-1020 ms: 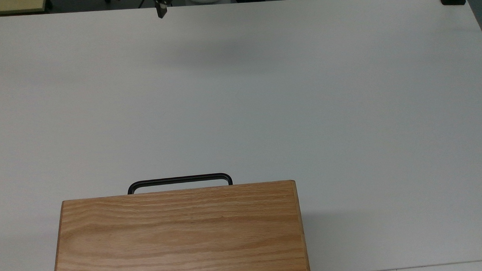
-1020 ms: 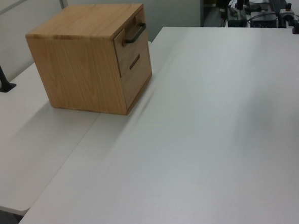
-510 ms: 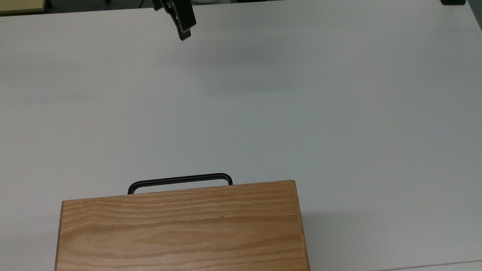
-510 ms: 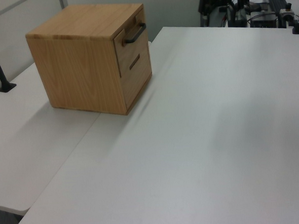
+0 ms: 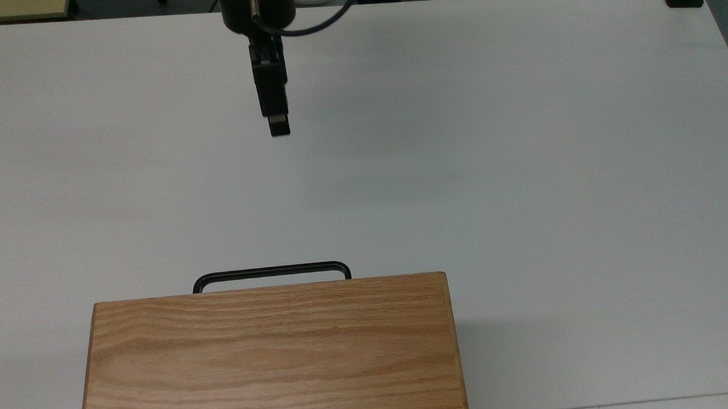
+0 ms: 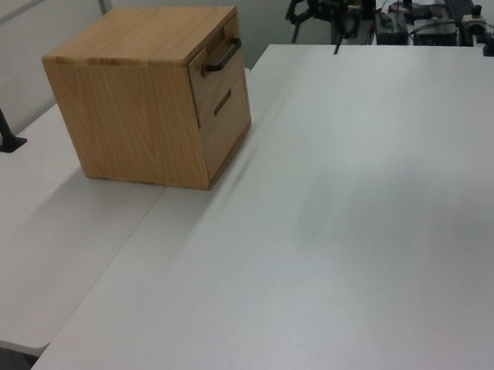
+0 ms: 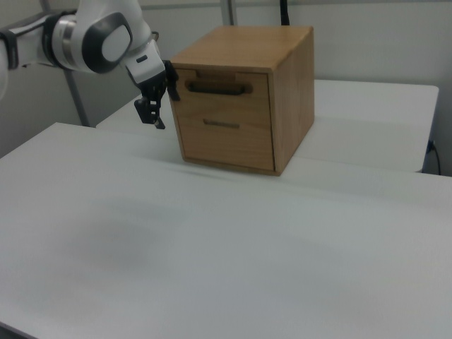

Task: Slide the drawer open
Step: 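Move the gripper down toward the black handle of the upper drawer, then close the gripper on the black bar handle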

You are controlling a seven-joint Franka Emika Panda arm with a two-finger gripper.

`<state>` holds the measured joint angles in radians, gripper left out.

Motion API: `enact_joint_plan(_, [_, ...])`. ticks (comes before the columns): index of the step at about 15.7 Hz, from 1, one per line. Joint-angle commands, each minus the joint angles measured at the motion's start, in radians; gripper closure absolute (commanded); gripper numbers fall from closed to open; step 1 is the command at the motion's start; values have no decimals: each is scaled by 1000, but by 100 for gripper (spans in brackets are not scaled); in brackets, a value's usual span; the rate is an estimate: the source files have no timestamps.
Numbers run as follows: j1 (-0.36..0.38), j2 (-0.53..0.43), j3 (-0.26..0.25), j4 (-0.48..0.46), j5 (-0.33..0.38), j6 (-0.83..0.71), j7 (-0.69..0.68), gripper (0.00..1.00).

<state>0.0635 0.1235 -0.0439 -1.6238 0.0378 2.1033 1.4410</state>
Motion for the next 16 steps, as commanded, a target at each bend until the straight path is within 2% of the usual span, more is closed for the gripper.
enact_joint_plan(1, [28, 85, -5, 25, 4, 182, 107, 0])
enact_joint_plan(4, [38, 151, -5, 48, 11, 352, 119, 0])
enact_joint_plan(8, [36, 241, -8, 111, 7, 504, 203, 0])
enact_joint_plan(11, [33, 318, -14, 174, 5, 604, 203, 12])
enact_joint_plan(12, [33, 340, -16, 186, 5, 624, 203, 13])
enact_joint_plan(14, [32, 361, -17, 191, 4, 665, 205, 25])
enact_joint_plan(16, [30, 373, -18, 191, 8, 711, 206, 28])
